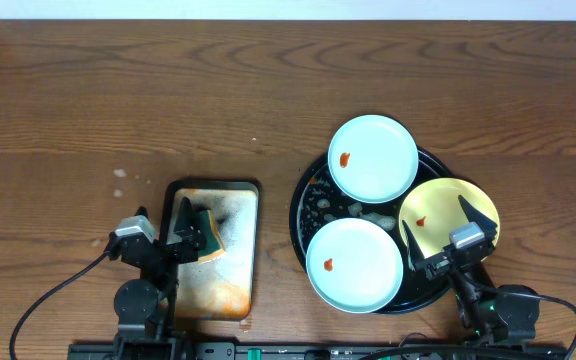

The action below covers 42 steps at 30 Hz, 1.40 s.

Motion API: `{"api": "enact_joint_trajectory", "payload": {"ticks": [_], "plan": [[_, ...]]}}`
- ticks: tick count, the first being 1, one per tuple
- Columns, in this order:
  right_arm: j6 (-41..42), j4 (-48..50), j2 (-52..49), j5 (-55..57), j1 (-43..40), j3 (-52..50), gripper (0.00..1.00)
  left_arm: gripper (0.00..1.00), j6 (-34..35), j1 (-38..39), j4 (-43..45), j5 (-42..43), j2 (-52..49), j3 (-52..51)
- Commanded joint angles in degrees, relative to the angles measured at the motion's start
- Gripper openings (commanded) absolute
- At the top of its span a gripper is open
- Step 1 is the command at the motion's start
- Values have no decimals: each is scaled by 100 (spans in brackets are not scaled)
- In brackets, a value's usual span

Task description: Clean dirty plates on tray and stack at the side

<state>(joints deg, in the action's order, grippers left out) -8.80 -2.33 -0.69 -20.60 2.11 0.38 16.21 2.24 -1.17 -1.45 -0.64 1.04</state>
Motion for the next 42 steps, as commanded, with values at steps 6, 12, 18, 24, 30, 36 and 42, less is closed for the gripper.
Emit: {"api": "enact_joint_trajectory", "payload": {"ticks": [6,12,18,24,30,36,42], "plan": [[798,-529,-9,-450,-26,317,99,85,-103,-35,-295,927,0,205],[780,-1488,-466,-216,-26,1591,99,85,-400,-35,-1141,962,-612,1746],[702,-2214,-2103,-210,-26,3235,99,85,-713,-35,-2981,962,-2437,3974],[970,-3840,-4192,-254,-26,5088,99,85,-802,-35,-5130,1005,-4339,6085],[1217,-4524,-5372,-761,-26,5960,99,85,-754,-35,-5952,1528,-5125,6741],[1580,-4577,-5875,-1401,-26,5956,99,83,-739,-28,-6157,2387,-5311,6719],[1589,-4579,-6019,-1237,-26,5956,99,81,529,-28,-7141,796,-5775,6317]]}}
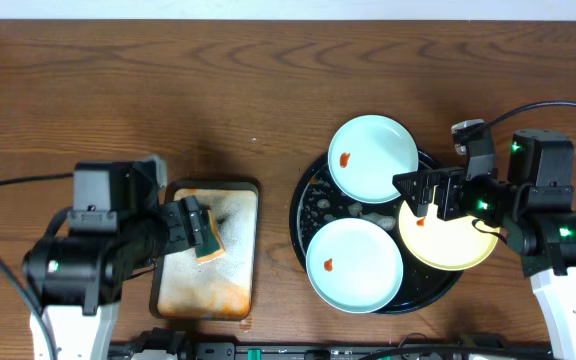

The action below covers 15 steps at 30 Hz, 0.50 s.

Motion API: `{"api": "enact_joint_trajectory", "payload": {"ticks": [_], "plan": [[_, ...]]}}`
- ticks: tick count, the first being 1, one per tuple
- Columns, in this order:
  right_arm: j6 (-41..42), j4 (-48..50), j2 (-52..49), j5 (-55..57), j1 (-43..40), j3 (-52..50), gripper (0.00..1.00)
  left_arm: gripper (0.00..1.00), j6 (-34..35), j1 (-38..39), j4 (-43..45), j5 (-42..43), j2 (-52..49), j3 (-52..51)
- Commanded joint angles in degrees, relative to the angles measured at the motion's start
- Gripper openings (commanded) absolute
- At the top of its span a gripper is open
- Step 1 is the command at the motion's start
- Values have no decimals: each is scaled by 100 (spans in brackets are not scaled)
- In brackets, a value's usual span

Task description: Clean dirty plates on tray and stack at the side

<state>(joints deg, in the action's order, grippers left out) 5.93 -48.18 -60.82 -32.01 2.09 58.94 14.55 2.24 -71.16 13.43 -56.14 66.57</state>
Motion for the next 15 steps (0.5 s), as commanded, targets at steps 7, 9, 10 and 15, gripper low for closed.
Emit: {"api": "enact_joint_trajectory", "payload": {"ticks": [7,9,10,15], "plan": [[114,-28,-4,-81,-24,101,95,82,826,-28,306,-645,-933,-905],[114,-50,-7,-81,-24,101,93,66,828,-15,645,-638,-1178,-1121],[114,-50,-7,-79,-24,101,93,60,828,-9,804,-605,-1316,-1239],[114,-103,-4,-79,-24,101,92,39,826,122,1563,-271,-2055,-1777]]}}
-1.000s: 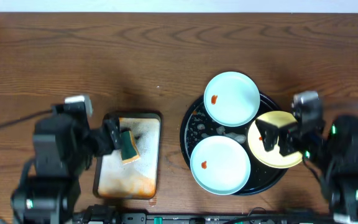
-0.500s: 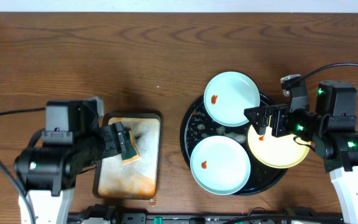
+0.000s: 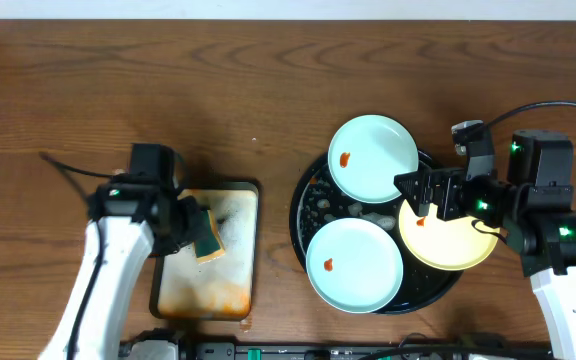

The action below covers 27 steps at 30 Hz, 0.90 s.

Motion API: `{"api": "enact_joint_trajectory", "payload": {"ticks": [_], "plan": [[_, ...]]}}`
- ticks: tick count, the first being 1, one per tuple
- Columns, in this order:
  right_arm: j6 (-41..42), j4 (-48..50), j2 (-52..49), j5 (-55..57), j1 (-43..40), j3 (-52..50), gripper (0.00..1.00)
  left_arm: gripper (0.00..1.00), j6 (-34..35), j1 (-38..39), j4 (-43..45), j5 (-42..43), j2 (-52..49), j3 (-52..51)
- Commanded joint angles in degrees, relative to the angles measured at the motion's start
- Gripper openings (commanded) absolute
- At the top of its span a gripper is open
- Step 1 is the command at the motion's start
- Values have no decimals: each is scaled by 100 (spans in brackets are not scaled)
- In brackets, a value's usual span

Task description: Clean dirty plates on tray and stack at the side

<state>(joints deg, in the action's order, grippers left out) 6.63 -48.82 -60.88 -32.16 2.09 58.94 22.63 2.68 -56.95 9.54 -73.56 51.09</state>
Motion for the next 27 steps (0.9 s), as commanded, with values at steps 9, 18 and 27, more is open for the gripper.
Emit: {"api": "enact_joint_trajectory", "payload": {"ticks": [9,18,27], "plan": [[44,-120,2,-66,-24,101,91,8,87,101,1023,-713,-1561,-332],[44,-179,2,-66,-24,101,91,8,83,101,1742,-750,-2632,-420],[44,-164,2,-66,-24,101,91,10,35,101,846,-570,-1934,85]]}}
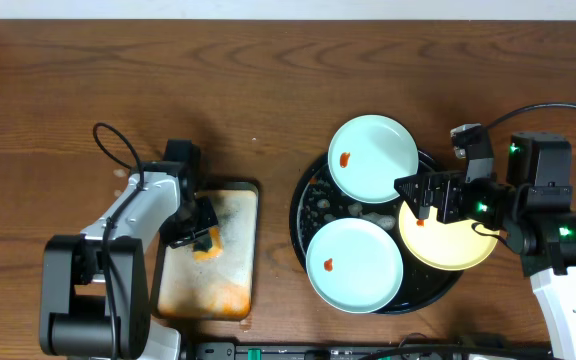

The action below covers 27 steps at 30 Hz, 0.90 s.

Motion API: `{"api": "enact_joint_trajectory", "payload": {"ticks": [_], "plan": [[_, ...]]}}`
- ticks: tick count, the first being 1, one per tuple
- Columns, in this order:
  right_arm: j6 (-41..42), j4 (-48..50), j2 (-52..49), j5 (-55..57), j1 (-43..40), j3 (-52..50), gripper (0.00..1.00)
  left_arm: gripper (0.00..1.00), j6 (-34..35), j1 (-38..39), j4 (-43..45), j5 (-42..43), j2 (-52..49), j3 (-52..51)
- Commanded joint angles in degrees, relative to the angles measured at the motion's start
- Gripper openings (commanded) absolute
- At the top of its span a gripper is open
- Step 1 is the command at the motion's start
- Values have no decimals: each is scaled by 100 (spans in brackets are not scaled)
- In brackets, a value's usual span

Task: Clean dirty plates on tray and stack at the side
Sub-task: 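Lower left gripper and grasp the orange-green sponge in the soapy tray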

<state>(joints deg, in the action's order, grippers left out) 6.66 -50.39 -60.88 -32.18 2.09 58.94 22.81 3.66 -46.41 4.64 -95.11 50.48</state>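
A black round tray [308, 200] holds three plates, each with a red stain. They are a light blue plate [373, 158] at the back, a second light blue plate [354, 264] at the front and a yellow plate [458, 240] at the right. My right gripper [415, 196] hovers open over the yellow plate's left rim. A green and orange sponge [206, 246] lies on a small stained rectangular tray [230, 270] at the left. My left gripper [196, 228] is down on the sponge, its fingers spread on either side and hiding most of it.
Brown wooden table. A few white crumbs [120, 174] lie left of the small tray. The left arm's cable [108, 150] loops over the table behind it. Soap suds [363, 212] sit on the round tray between the plates.
My left arm has swung in and lowered its gripper onto the sponge, where it was just left of it before. The right arm and the plates have not moved.
Both arms sat folded at the table's front edge. Then both were raised, the right gripper open over the yellow plate's left rim, the left near the sponge. The left then stood beside the sponge and is now down over it.
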Motion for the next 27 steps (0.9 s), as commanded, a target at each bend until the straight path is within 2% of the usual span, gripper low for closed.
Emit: {"api": "enact_joint_trajectory", "payload": {"ticks": [1,4,7,11,16,18,27], "plan": [[42,-7,2,-63,-24,101,91,15,17,2,-289,-81,400,188],[42,-15,0,-63,-24,101,91,37,-7,2,-367,-85,918,199],[42,9,0,-61,-24,101,92,40,-20,2,-435,-223,1231,168],[39,50,0,-61,-24,101,93,30,24,2,-295,-688,1224,-55],[39,59,0,-61,-24,101,93,14,66,2,299,-688,922,-494],[39,59,0,-61,-24,101,93,11,70,0,595,-684,796,-675],[39,74,0,-61,-24,101,94,8,168,0,986,-664,455,-828]]}}
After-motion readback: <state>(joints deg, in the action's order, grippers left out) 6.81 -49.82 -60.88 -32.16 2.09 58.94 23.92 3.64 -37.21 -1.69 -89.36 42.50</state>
